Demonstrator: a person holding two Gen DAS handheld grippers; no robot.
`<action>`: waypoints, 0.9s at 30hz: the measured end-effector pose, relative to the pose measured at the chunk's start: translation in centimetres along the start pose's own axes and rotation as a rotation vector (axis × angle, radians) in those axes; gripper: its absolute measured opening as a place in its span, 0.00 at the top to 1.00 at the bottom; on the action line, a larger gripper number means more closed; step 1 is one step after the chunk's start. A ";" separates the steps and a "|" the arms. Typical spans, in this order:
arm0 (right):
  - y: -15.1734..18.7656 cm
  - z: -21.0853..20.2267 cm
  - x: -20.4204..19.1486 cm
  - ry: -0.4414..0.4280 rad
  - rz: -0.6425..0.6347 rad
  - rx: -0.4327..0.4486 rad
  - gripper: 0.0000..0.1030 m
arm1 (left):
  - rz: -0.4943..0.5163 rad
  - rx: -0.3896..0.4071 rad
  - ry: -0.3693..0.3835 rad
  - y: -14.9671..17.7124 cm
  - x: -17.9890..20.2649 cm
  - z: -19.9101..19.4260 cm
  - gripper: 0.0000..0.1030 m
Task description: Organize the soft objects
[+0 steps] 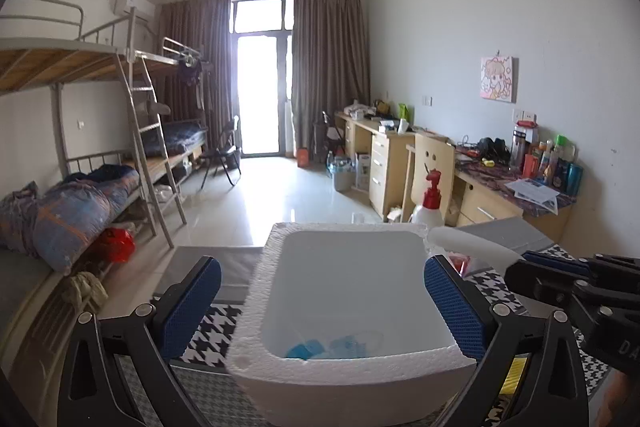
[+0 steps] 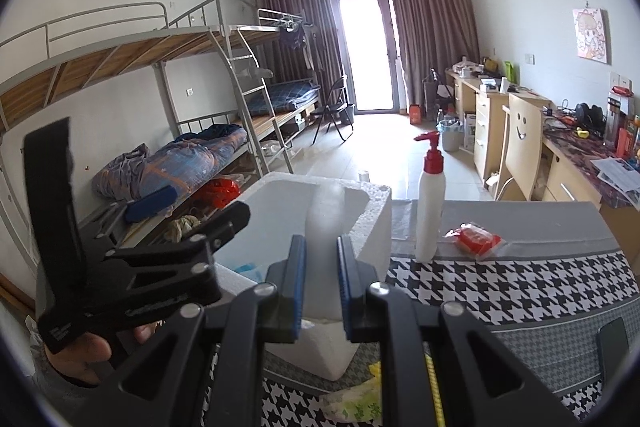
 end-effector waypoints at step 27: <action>-0.3 4.5 -2.3 0.004 -0.063 -0.067 0.82 | -0.052 0.016 -0.103 1.1 -5.2 -1.9 0.01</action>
Point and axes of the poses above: each gripper's, at about its wrist camera, not at the fingertips, and z roughly the way its jaws point, x to its right, y to its underside, the point moved 8 cm from there along z, roughly the way its jaws point
